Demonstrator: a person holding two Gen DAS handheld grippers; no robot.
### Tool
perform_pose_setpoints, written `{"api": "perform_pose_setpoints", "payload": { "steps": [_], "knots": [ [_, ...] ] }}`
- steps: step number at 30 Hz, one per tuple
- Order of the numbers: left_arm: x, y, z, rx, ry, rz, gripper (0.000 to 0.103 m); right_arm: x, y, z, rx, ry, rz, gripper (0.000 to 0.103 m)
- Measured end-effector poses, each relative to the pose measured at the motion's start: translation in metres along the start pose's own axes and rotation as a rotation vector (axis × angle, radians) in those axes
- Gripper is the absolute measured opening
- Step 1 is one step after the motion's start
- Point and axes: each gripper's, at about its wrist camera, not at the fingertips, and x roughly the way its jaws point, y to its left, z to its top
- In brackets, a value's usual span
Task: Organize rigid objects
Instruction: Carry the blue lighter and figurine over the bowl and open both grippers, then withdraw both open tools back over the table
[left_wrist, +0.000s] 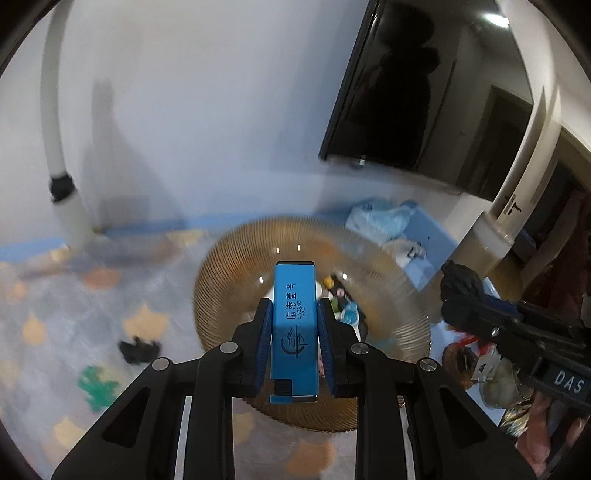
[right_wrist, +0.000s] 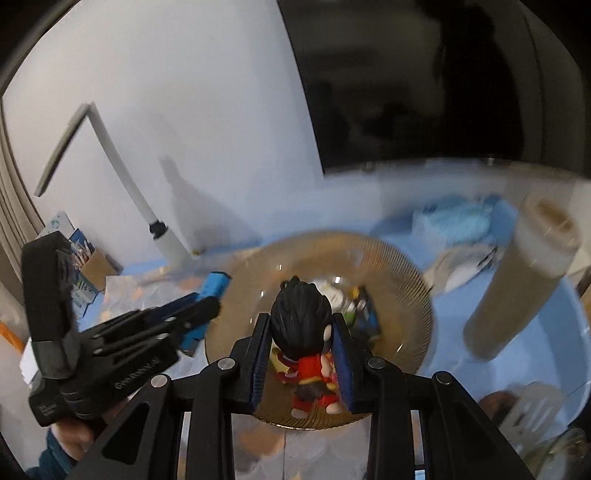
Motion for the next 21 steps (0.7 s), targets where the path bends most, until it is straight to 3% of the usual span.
{"api": "perform_pose_setpoints", "payload": {
  "steps": [1,3,5,10,13,15,18,21],
  "knots": [
    [0.004,0.001,-0.001,-0.013,0.011,-0.010,0.026,0.005,-0.002,-0.001,0.008,0.015,0.000,0.031],
    [-0.001,0.007,-0.003,-0.040,0.018,-0.022,0.053,0.005,-0.007,-0.003,0.031,0.011,0.001,0.039],
    [-0.021,0.021,-0.004,-0.060,-0.035,-0.014,0.062,-0.004,-0.011,-0.002,0.055,-0.012,0.003,0.041],
    [-0.085,0.058,-0.009,-0.099,-0.121,0.012,0.062,-0.037,0.012,-0.007,0.044,-0.055,0.056,0.041],
    [-0.128,0.083,-0.018,-0.122,-0.162,0.085,0.062,-0.049,0.050,-0.013,-0.012,-0.072,0.111,0.041],
    [-0.151,0.098,-0.026,-0.132,-0.170,0.151,0.066,-0.051,0.078,-0.023,-0.042,-0.073,0.149,0.049],
    [-0.172,0.122,-0.048,-0.155,-0.169,0.243,0.081,-0.030,0.122,-0.051,-0.075,-0.033,0.199,0.056],
    [-0.166,0.147,-0.079,-0.163,-0.129,0.321,0.081,0.013,0.151,-0.088,-0.110,0.038,0.155,0.056]
  ]
}}
